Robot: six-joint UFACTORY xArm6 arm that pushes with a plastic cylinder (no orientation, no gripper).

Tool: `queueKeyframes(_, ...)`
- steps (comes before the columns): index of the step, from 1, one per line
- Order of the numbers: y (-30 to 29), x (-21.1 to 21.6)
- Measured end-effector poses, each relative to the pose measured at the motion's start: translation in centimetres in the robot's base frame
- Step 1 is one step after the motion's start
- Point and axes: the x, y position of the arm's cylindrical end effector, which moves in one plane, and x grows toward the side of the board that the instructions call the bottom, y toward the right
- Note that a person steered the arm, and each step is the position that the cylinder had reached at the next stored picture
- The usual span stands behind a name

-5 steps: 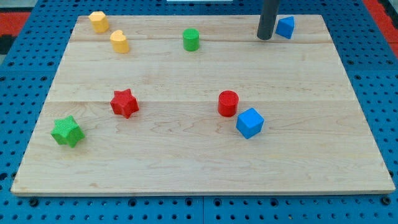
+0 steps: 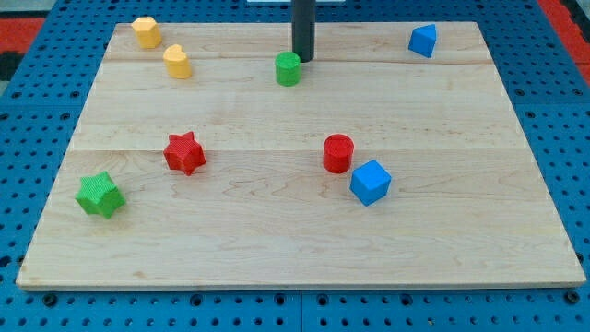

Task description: Place the green circle at the bottom left of the blue triangle

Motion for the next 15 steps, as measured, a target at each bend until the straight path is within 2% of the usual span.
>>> queueKeyframes(1,-7.6,-0.7)
queueKeyframes(2,-12.4,-0.3)
queueKeyframes(3,-9.4,3.2)
queueKeyframes(4,0.2,2.6)
queueKeyframes(5,7.4,2.0)
queueKeyframes(6,2.2,2.0)
queueKeyframes(7,3.2,-0.9)
queueKeyframes(8,7.4,-3.4)
queueKeyframes(9,14.9,-0.1)
queueKeyframes(10,18.3,2.1)
queueKeyframes(11,13.7,2.1)
queueKeyframes(12,14.0,1.7)
queueKeyframes(13,17.6,1.7)
queueKeyframes(15,29.0,2.3)
